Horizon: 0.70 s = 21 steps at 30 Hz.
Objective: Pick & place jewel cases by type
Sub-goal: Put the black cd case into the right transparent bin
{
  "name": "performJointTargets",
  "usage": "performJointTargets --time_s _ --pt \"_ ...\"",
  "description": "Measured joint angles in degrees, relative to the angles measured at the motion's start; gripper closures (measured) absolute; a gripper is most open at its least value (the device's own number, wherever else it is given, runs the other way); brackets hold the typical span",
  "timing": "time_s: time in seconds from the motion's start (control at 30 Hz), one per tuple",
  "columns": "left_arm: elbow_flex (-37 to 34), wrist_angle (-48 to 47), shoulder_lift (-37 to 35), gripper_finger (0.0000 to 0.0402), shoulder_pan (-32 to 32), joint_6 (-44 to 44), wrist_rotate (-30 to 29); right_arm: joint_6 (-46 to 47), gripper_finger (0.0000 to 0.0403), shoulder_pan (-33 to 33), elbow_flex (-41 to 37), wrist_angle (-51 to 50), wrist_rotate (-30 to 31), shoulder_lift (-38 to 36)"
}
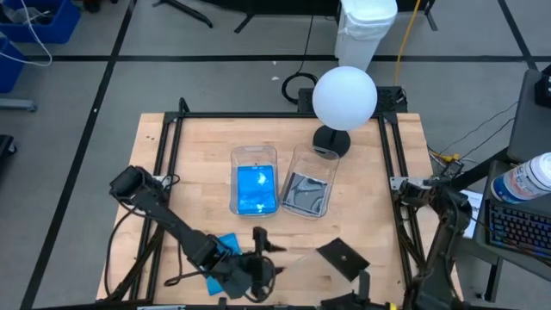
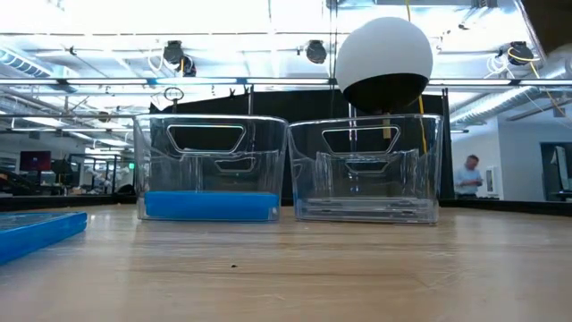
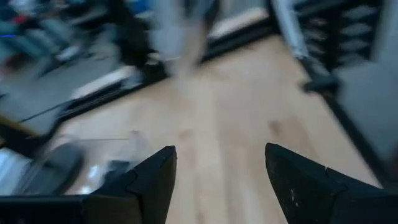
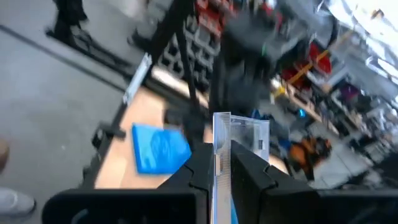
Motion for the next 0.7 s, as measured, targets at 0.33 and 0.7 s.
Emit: performJointTargets --time_s 0.33,0.7 --pt "-9.4 18.6 0.4 0.0138 3.5 5.2 -1.7 -26.2 0.0374 5.7 0.0 23.3 -0.1 -2.4" --pt "-12.9 46.2 0.4 0.0086 5.8 17.2 22.1 -36.4 0.0374 8.5 0.0 34.5 -3.6 -2.4"
